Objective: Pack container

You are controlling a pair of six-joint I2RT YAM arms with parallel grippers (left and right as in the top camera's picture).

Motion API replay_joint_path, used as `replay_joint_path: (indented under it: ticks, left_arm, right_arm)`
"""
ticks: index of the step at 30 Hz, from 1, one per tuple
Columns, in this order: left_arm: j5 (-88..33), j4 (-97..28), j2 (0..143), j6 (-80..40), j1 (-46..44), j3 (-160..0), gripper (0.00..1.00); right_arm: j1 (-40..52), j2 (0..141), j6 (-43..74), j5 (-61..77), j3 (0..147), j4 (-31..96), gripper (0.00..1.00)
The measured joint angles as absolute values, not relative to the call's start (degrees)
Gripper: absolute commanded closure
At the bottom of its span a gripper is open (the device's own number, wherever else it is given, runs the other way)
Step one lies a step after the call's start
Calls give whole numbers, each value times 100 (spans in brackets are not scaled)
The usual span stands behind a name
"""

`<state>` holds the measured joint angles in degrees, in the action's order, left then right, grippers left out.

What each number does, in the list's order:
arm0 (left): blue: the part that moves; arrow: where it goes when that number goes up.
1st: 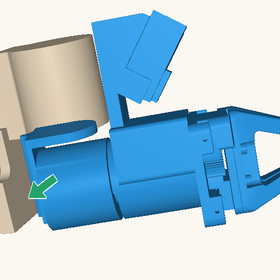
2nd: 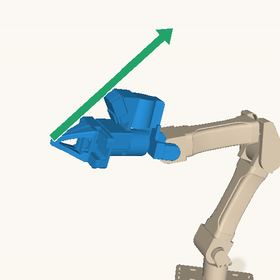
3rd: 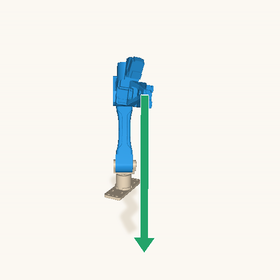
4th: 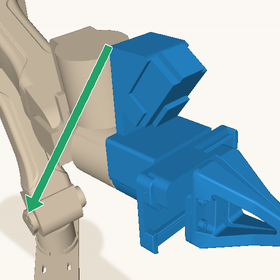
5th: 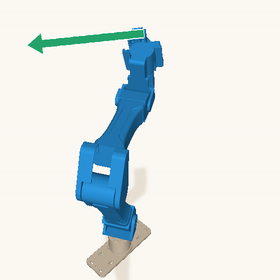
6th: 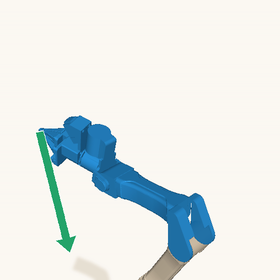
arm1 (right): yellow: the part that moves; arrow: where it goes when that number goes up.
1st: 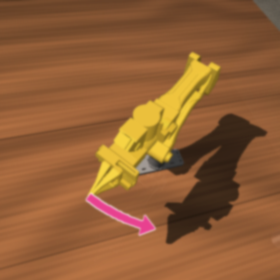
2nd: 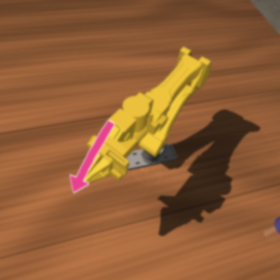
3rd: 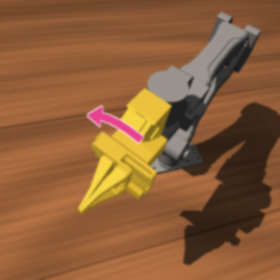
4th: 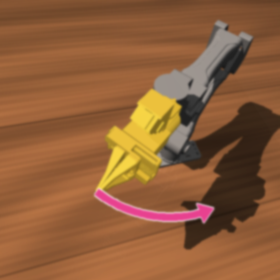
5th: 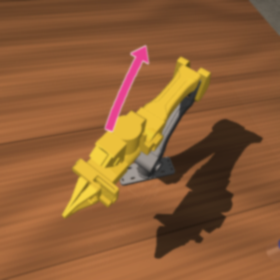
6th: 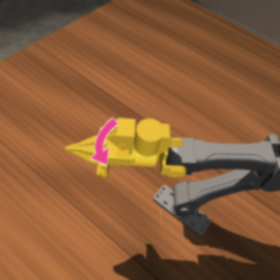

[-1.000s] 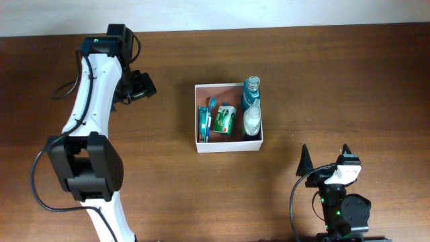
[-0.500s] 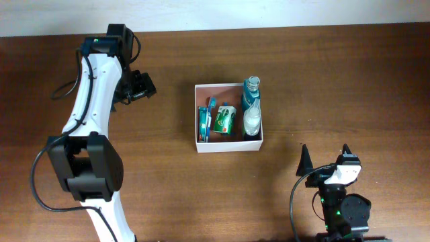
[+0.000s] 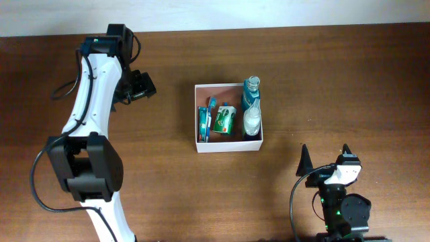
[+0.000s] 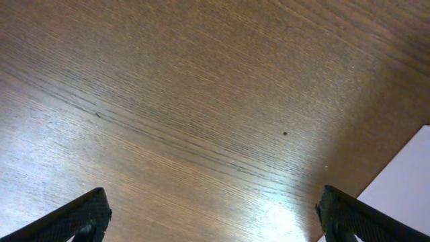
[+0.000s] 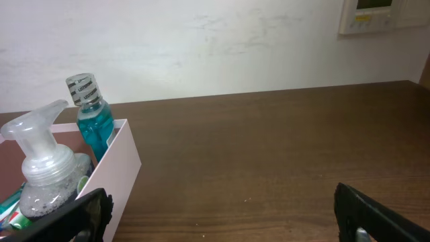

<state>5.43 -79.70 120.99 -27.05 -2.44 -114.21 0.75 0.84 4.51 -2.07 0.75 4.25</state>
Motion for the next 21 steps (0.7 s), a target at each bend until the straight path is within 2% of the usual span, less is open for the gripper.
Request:
replay_joint_path:
  ticks: [9, 21]
  left_arm:
    - [543, -7964, 10980, -2705, -244, -11415, 0]
    - [545, -7957, 7303, -2705, -244, -11419, 1]
  right_arm:
    - [75, 84, 451, -204, 75, 425, 2]
    - [75, 84, 454, -207, 75, 425, 2]
